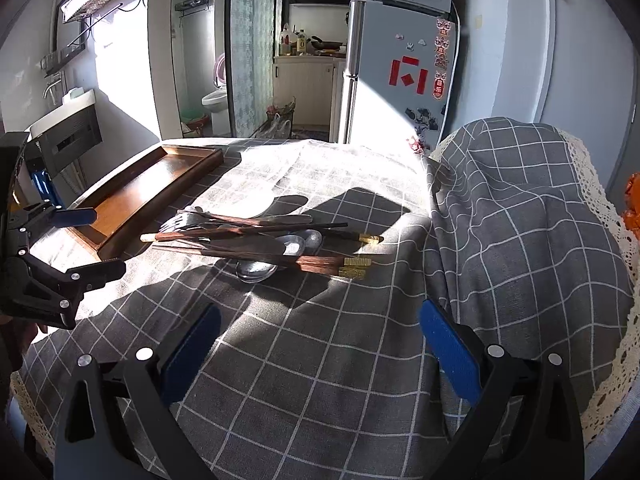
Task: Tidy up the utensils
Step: 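Reach the left tool to the pile and grasp one wooden chopstick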
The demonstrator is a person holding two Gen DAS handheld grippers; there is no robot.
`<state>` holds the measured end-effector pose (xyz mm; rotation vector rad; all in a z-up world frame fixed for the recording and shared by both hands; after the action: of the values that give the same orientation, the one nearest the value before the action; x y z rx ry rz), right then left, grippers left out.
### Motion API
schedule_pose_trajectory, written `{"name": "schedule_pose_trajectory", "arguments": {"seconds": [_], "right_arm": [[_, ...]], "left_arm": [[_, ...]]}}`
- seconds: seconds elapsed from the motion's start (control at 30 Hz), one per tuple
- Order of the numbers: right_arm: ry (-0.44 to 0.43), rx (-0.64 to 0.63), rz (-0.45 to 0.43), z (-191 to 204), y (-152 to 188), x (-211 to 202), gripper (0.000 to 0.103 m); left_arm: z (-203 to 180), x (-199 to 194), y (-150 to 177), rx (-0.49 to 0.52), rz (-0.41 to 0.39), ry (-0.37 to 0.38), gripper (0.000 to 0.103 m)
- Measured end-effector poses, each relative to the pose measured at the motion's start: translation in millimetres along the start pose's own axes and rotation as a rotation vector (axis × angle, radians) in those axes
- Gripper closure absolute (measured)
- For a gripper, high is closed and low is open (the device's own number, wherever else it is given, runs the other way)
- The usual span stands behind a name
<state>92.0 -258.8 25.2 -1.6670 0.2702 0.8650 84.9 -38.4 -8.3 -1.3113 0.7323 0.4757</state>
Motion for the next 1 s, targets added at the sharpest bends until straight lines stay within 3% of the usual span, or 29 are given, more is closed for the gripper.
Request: {"name": "schedule_pose_trajectory", "arguments": {"seconds": [0.13,0.27,0.43,0.5,0.57,0.73,0.8,0.9,0.97,1.0], "right_arm": [[-0.031,-0.046,0.045,-11.7,-11.9,13.0,0.003],[-0.054,-0.065,0.082,-16.9,-21.1,25.9,0.003],[-0.067,-0.017,0.081,-21.5,-26.6,34.5,0.003],[-0.076,-0.031,0.073,-16.2,-26.2,34.8,0.003],[-0.086,-0.037,0.068,-11.6,-26.3,37.3,0.003],[-0.114,-0.017,0.070,-6.1,-31.8,47.4,0.003],[-0.120,-0.014,0.070,-3.4,-33.2,50.4,0.003],[-0.137,0.008,0.073,0.0,-36.4,55.5,0.003],[-0.152,0.027,0.073,2.0,-38.9,57.7,0.003],[-0.155,0.039,0.076,2.9,-40.6,59.0,0.004]], "left_arm": [[-18.1,11.7,-5.9,0.134,-0.041,0.089,0.003],[-24.5,27.2,-15.0,0.178,-0.038,0.219,0.003],[-14.8,40.3,-25.1,0.226,-0.015,0.207,0.003],[-9.9,43.9,-25.1,0.236,0.014,0.200,0.013],[-4.8,49.4,-23.6,0.236,0.047,0.181,0.033],[-2.2,63.3,-17.1,0.231,0.111,0.175,0.040],[-1.5,68.2,-15.0,0.234,0.122,0.169,0.048],[7.2,72.1,-16.1,0.195,0.124,0.176,0.068],[11.6,73.4,-16.1,0.184,0.135,0.182,0.088],[11.4,73.3,-15.7,0.188,0.134,0.185,0.089]]}}
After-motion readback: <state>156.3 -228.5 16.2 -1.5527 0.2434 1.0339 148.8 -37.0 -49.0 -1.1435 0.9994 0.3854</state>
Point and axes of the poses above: each gripper's, at about its wrist camera, not at the fingertips, and x roughly the way its jaws point, z to its left, y to its underside, the point moved 2 cm from there along x, roughly the way its jaws point
